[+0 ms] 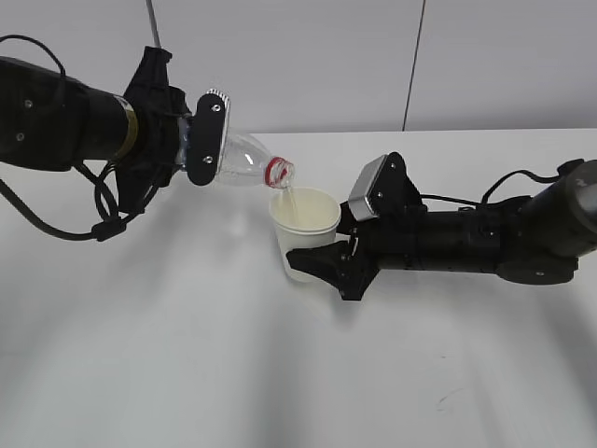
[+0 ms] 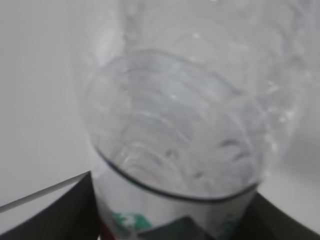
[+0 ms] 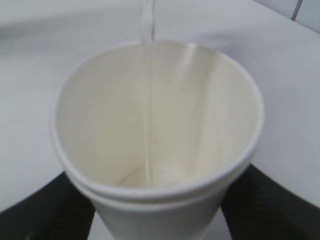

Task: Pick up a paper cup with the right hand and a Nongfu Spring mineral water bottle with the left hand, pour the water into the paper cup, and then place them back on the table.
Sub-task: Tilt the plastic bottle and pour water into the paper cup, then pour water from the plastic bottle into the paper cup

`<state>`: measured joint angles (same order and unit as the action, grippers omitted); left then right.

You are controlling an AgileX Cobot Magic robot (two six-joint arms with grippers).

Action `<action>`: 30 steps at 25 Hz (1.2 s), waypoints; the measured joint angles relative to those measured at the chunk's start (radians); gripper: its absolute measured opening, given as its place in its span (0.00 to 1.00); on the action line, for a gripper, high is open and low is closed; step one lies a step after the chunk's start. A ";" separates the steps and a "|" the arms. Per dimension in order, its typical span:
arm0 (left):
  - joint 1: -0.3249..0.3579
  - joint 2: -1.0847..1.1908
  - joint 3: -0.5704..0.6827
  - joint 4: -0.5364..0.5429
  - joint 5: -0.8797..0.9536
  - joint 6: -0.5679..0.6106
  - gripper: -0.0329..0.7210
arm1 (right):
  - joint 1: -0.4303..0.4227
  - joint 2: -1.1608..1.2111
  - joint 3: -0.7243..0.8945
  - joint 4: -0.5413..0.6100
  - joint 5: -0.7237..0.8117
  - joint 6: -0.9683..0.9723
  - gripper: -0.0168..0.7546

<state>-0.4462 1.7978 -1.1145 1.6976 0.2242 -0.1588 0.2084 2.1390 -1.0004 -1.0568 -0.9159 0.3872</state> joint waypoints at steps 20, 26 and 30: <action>0.000 0.000 0.000 0.099 0.007 0.000 0.58 | 0.000 0.000 0.000 -0.072 0.000 0.001 0.71; 0.000 0.000 0.000 0.118 0.011 0.000 0.58 | 0.000 0.000 0.000 -0.085 0.001 0.006 0.71; 0.000 0.000 0.000 0.120 0.013 0.000 0.58 | 0.000 0.000 0.000 -0.109 0.004 0.015 0.71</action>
<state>-0.4462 1.7978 -1.1145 1.8174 0.2372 -0.1588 0.2084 2.1390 -1.0004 -1.1662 -0.9121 0.4026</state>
